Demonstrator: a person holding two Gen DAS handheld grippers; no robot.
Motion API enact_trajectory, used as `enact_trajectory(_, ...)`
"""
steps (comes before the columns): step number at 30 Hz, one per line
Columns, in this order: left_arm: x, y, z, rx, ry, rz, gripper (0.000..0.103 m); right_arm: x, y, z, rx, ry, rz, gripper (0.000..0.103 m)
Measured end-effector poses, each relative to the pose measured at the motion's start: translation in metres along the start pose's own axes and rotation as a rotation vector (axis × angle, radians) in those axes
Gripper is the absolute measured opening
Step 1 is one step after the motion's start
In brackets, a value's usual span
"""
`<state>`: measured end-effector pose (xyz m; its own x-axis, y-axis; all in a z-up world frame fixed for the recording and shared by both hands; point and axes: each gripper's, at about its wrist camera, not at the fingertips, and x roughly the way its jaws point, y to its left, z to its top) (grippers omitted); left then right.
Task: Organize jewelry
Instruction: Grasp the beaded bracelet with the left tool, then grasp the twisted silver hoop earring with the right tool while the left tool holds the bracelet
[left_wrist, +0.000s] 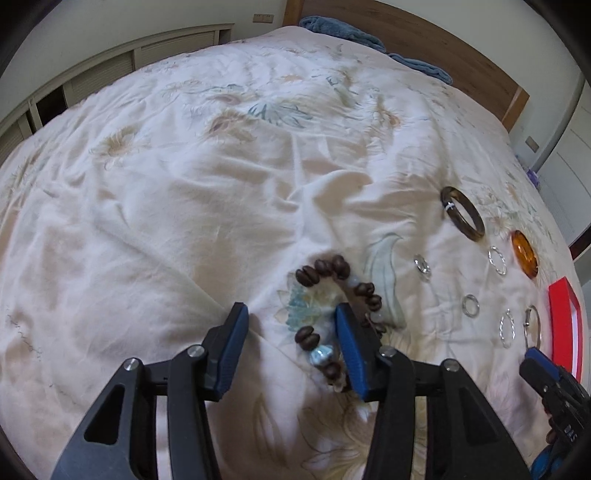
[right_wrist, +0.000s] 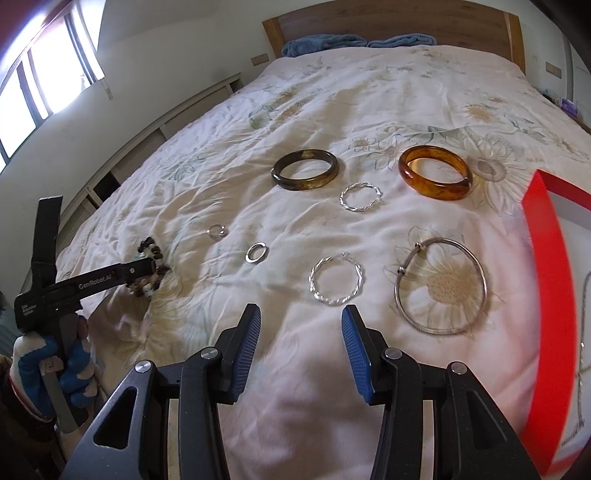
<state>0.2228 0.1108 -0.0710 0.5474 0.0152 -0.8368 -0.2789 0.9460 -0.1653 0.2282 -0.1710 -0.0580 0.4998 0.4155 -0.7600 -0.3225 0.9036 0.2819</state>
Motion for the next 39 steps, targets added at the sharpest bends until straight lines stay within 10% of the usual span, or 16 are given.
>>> enact_trajectory(39, -0.045, 0.04, -0.01, -0.059, -0.008, -0.148, 0.011, 0.051, -0.001, 0.008, 0.006, 0.072, 0.04, 0.037)
